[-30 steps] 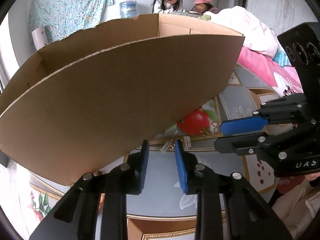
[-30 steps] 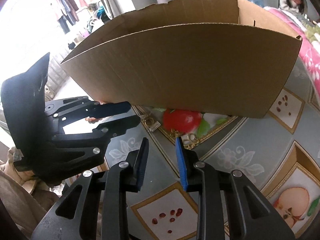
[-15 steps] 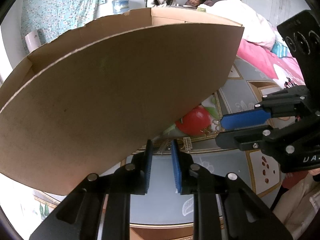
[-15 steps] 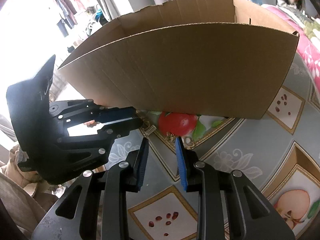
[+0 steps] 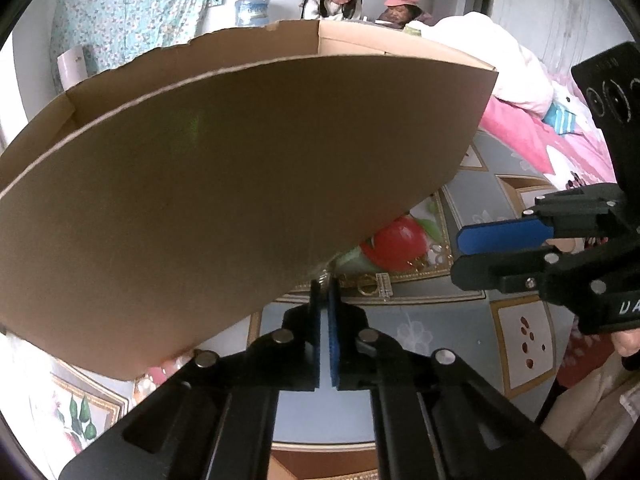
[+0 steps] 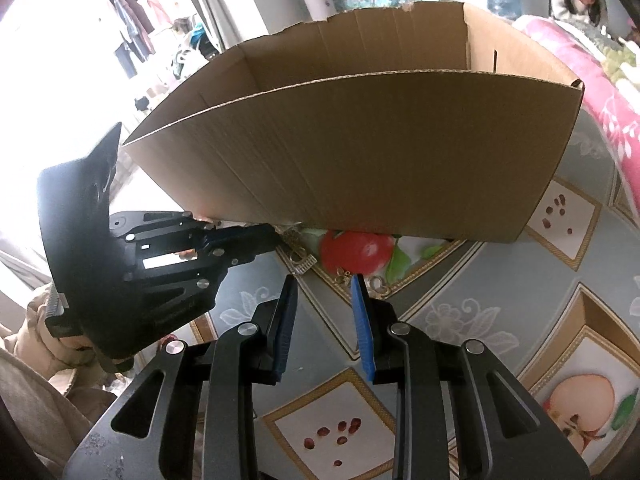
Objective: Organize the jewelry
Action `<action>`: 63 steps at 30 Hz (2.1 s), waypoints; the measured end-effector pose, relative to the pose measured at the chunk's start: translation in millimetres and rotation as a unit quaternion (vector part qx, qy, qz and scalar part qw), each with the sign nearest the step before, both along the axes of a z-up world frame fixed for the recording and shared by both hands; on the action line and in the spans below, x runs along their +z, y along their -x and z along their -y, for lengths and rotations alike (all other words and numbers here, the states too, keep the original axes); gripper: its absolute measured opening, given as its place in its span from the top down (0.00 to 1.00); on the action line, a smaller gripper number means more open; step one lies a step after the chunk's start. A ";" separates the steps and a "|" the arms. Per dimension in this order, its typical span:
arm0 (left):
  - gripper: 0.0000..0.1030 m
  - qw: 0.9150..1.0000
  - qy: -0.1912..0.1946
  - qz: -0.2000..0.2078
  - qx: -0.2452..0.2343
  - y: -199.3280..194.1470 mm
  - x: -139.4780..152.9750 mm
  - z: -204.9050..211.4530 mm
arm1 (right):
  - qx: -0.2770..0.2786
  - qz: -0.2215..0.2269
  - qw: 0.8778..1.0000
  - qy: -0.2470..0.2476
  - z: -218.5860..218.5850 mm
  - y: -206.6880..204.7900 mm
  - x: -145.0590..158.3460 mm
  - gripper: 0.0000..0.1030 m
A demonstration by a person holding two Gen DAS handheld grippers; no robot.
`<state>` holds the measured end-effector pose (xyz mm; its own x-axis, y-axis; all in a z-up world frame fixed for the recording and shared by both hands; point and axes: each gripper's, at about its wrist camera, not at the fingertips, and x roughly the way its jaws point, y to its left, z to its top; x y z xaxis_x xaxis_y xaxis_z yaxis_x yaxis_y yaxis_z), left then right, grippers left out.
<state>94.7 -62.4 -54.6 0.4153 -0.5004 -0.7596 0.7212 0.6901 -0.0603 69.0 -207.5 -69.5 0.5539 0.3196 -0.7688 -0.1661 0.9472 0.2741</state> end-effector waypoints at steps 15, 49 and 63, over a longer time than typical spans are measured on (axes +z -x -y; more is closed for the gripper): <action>1.00 0.998 0.002 -0.020 0.051 18.2 1.3 -35.6 | 0.041 -0.003 0.999 0.012 -17.6 -10.1 0.7 0.72; 1.00 0.999 0.006 -0.019 0.051 17.9 0.6 -43.5 | 0.213 0.014 0.968 0.133 -33.6 -28.4 -3.9 0.91; 1.00 0.999 0.010 -0.010 0.049 22.1 6.9 -43.7 | 0.192 0.035 0.975 0.104 -10.9 -5.6 32.4 0.91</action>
